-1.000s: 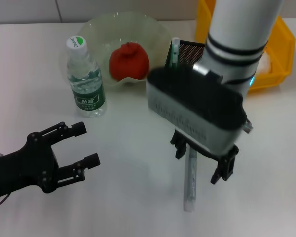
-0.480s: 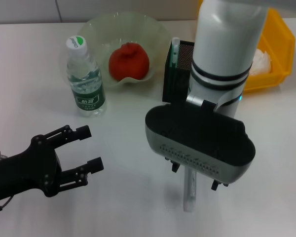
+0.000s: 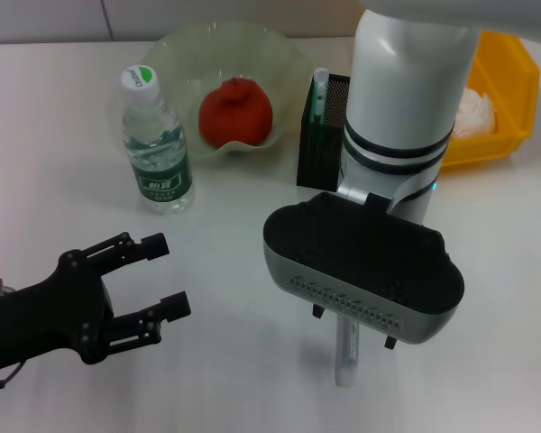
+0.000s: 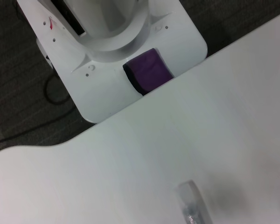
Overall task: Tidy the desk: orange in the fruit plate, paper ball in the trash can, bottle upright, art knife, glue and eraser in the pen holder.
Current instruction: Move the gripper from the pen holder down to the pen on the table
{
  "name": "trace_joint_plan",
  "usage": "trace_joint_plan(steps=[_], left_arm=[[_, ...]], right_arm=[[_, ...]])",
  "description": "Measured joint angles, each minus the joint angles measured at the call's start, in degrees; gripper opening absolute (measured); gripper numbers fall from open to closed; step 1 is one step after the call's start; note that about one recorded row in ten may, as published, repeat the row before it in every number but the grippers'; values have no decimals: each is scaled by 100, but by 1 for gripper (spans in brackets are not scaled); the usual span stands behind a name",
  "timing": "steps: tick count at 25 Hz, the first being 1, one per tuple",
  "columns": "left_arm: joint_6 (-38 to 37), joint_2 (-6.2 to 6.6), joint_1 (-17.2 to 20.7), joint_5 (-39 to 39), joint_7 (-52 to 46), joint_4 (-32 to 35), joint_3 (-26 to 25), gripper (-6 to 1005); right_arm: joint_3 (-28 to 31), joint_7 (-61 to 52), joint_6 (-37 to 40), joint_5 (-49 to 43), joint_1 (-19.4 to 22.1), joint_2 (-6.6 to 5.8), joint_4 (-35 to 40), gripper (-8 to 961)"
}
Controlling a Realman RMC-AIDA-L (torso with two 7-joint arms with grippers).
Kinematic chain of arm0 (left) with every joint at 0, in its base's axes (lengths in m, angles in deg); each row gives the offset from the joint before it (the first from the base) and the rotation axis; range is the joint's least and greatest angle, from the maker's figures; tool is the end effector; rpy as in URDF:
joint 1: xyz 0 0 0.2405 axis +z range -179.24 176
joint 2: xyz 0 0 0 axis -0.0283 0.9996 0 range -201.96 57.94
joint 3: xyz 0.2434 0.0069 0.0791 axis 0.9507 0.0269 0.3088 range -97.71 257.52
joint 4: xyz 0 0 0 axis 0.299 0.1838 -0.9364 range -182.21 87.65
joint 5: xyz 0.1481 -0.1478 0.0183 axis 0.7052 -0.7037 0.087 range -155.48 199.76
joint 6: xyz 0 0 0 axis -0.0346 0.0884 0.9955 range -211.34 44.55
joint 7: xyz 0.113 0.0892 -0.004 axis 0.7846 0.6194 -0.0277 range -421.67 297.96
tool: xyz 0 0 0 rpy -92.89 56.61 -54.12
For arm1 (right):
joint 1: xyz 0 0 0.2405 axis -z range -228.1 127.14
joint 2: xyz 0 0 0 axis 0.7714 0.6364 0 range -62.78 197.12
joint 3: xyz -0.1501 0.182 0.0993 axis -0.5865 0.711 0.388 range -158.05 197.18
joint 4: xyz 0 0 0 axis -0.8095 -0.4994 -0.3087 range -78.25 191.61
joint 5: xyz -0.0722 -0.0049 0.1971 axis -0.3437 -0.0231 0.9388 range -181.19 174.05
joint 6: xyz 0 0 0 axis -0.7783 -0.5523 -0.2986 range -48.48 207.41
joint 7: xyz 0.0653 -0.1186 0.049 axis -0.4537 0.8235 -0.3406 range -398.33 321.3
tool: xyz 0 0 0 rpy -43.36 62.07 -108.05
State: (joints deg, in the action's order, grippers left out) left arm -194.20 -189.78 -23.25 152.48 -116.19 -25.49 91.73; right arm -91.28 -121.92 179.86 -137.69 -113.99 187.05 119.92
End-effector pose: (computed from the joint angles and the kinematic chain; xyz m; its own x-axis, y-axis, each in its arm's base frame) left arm -0.3048 0.2240 -0.0002 0.6385 0.2439 0.7299 0.4144 -0.9082 -0.0590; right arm 0.0665 0.3037 -0.0915 0.4032 0.8746 0.2693 0.5735 -0.4708 0.6704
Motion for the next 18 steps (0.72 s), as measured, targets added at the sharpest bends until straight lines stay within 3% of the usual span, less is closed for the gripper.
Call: trace_joint_plan(steps=[18], left_arm=[[12, 3, -26, -29, -68, 0, 21, 801]], right_arm=[[-314, 17, -310, -26, 9, 0, -22, 809]])
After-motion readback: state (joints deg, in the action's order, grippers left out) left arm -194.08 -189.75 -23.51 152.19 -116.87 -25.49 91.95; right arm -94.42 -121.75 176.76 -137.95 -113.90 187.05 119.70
